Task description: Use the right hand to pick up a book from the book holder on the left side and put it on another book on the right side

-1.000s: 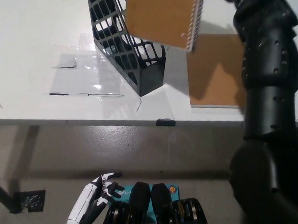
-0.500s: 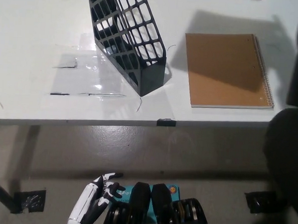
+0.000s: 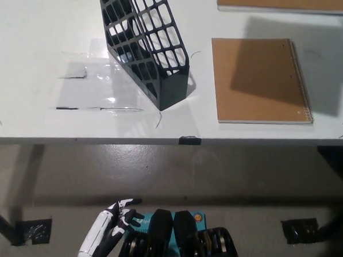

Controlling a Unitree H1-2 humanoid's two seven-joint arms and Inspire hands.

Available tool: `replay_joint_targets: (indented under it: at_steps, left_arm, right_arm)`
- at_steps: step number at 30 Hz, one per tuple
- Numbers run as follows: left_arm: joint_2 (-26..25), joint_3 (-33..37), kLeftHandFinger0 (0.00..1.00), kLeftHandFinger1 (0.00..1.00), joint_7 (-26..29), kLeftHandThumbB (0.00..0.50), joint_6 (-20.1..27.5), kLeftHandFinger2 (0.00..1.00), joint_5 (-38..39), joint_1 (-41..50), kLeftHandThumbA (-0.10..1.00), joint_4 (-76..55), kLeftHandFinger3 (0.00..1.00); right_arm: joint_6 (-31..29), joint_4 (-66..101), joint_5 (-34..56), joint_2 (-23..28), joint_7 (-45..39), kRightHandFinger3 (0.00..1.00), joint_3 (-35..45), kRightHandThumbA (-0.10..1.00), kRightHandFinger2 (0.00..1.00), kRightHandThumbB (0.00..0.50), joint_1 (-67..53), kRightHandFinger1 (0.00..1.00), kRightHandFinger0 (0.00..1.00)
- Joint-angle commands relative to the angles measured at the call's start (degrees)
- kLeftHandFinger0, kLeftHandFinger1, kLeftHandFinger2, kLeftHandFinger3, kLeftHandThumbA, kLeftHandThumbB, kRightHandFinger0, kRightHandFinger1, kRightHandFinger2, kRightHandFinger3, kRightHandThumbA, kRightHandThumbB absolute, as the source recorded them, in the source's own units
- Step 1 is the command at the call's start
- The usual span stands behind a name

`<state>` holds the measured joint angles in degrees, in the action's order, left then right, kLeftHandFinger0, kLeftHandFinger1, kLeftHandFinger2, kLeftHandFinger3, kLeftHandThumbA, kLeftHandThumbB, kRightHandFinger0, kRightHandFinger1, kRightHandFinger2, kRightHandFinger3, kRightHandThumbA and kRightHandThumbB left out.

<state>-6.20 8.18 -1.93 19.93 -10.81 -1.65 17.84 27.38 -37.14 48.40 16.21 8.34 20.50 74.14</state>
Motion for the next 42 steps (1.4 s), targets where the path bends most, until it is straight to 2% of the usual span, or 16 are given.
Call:
replay_joint_targets:
  at_steps: [1, 6, 8, 9, 11, 12, 15, 18, 19, 22, 23, 25, 29, 40, 41, 42]
  left_arm:
    - [-0.3, 0.1, 0.49, 0.56, 0.4, 0.120, 3.6, 0.62, -0.3, -0.1, 0.88, 0.0, 0.76]
    - [-0.2, -0.1, 0.52, 0.57, 0.6, 0.111, 3.8, 0.63, -0.4, -0.2, 0.89, 0.1, 0.77]
    - [-0.2, -0.1, 0.52, 0.57, 0.7, 0.112, 3.7, 0.63, -0.6, -0.2, 0.89, 0.1, 0.77]
    - [-0.1, -0.1, 0.51, 0.58, 0.5, 0.105, 3.4, 0.63, -0.2, -0.1, 0.88, 0.0, 0.77]
    - [0.1, -0.1, 0.51, 0.58, 0.5, 0.106, 3.5, 0.63, -0.2, 0.0, 0.88, 0.0, 0.77]
    - [0.1, -0.1, 0.50, 0.58, 0.7, 0.110, 3.7, 0.63, -0.2, 0.0, 0.87, 0.0, 0.76]
    - [0.2, 0.0, 0.51, 0.57, 0.9, 0.115, 3.8, 0.63, -0.7, 0.2, 0.89, 0.0, 0.76]
    - [0.2, -0.2, 0.51, 0.57, 0.8, 0.117, 3.7, 0.63, -0.4, 0.1, 0.88, -0.1, 0.77]
    - [0.3, -0.2, 0.52, 0.58, 0.6, 0.122, 3.5, 0.64, -0.1, -0.1, 0.88, 0.0, 0.77]
    - [0.4, -0.3, 0.51, 0.58, 0.0, 0.112, 2.9, 0.64, 1.0, -0.2, 0.85, -0.3, 0.78]
    - [0.4, -0.3, 0.50, 0.57, 0.2, 0.118, 3.3, 0.64, 0.7, -0.3, 0.85, -0.1, 0.77]
    - [0.3, -0.2, 0.49, 0.57, 0.6, 0.114, 3.5, 0.63, 0.1, 0.1, 0.85, -0.3, 0.77]
    - [0.1, 0.1, 0.52, 0.58, 1.0, 0.109, 3.8, 0.64, -1.1, 0.3, 0.89, -0.3, 0.77]
    - [0.4, 0.1, 0.53, 0.58, 0.7, 0.113, 4.4, 0.63, -0.4, 0.2, 0.88, 0.6, 0.76]
    - [0.4, 0.1, 0.53, 0.58, 0.8, 0.112, 4.1, 0.63, -0.6, 0.4, 0.88, 0.3, 0.76]
    - [0.4, 0.2, 0.53, 0.58, 0.8, 0.111, 3.8, 0.63, -0.9, 0.4, 0.88, 0.0, 0.76]
  right_arm:
    - [-0.5, -3.2, 3.4, 2.1, -2.7, 1.00, -0.6, -0.10, 0.65, 0.061, 3.2, 0.23, 0.00]
    - [-1.3, -10.5, -3.4, 1.4, -6.4, 1.00, -1.4, -0.10, 0.68, 0.064, 2.8, 0.18, 0.00]
    - [-1.8, -12.6, -4.6, 1.5, -7.6, 1.00, -2.0, -0.10, 0.65, 0.056, 2.8, 0.11, 0.00]
    - [-4.6, -16.5, -6.6, 1.3, -9.0, 1.00, -3.0, -0.10, 0.67, 0.081, 2.5, 0.10, 0.00]
    - [-5.6, -19.2, -8.0, 1.4, -9.6, 1.00, -3.6, -0.10, 0.68, 0.074, 2.5, 0.09, 0.00]
    - [-6.6, -22.0, -8.9, 1.5, -9.5, 1.00, -3.8, -0.10, 0.69, 0.066, 2.6, 0.09, 0.00]
    - [-10.3, -27.7, -11.2, 1.3, -9.7, 1.00, -4.1, -0.10, 0.72, 0.092, 2.7, 0.15, 0.00]
    - [-11.7, -32.3, -13.1, 1.4, -8.3, 1.00, -4.2, -0.10, 0.78, 0.067, 3.7, 0.19, 0.00]
    - [-12.9, -33.9, -13.4, 1.6, -9.1, 1.00, -3.9, -0.10, 0.80, 0.043, 3.7, 0.20, 0.00]
    - [-14.3, -36.3, -14.5, 2.1, -9.6, 1.00, -3.6, -0.10, 0.83, 0.048, 4.0, 0.22, 0.00]
    - [-14.9, -37.0, -15.0, 2.3, -9.1, 1.00, -3.5, -0.10, 0.81, 0.074, 4.0, 0.21, 0.00]
    - [-15.6, -38.1, -15.3, 2.4, -9.1, 1.00, -3.0, -0.10, 0.76, 0.082, 3.7, 0.17, 0.00]
    - [-16.5, -40.0, -16.9, 3.5, -8.9, 1.00, -2.9, -0.10, 0.77, 0.063, 3.2, 0.15, 0.00]
    - [-18.4, -41.1, -20.0, 4.3, -7.8, 1.00, -2.2, -0.10, 0.84, 0.093, 3.3, 0.21, 0.00]
    - [-19.8, -41.1, -20.0, 4.1, -6.7, 0.88, -1.8, -0.10, 0.85, 0.167, 3.2, 0.25, 0.00]
    - [-21.8, -41.0, -20.0, 3.8, -5.2, 0.59, -1.1, -0.10, 0.83, 0.227, 3.2, 0.27, 0.01]
